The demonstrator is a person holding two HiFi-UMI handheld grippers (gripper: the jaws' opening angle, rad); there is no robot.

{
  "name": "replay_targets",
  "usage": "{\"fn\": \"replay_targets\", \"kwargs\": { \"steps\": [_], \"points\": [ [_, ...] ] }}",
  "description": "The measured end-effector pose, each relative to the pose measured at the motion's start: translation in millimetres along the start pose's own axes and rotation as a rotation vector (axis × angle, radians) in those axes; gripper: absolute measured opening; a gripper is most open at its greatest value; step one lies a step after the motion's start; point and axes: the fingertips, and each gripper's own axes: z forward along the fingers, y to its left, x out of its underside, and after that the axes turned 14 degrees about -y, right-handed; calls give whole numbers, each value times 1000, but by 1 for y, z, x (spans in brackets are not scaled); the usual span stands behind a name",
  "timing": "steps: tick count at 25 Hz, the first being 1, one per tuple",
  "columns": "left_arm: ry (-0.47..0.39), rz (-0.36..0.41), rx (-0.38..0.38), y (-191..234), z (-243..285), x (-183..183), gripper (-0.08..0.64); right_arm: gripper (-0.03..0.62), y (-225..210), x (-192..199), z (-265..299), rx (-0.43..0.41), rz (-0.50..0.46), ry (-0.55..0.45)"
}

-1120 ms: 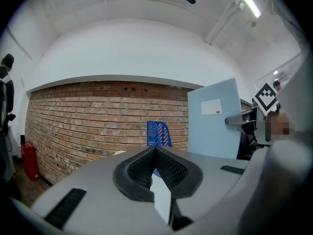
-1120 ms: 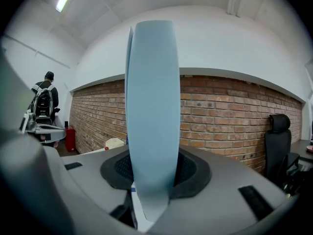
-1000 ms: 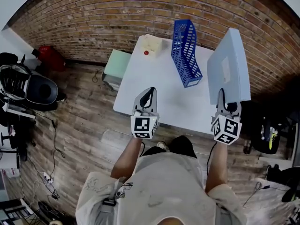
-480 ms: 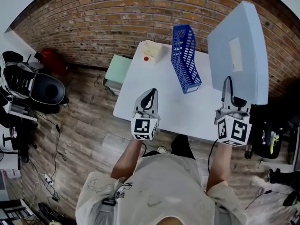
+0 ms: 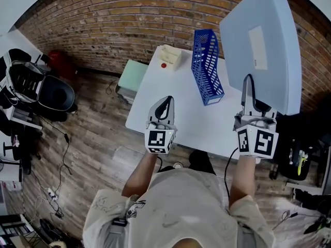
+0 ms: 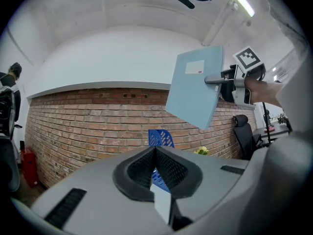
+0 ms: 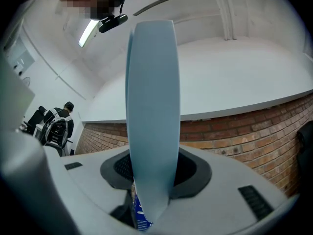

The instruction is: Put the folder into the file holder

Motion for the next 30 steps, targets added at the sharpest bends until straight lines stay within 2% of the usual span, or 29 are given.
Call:
{"fn": "replay_targets", "kwargs": {
  "steps": [12,30],
  "points": [
    [40,9,-78,21,-10,11,14,167,19,49,12,-43,46,83],
    [154,-12,-133,27,-6,56,14,168,27,163,14,-94,116,295]
  ]
}}
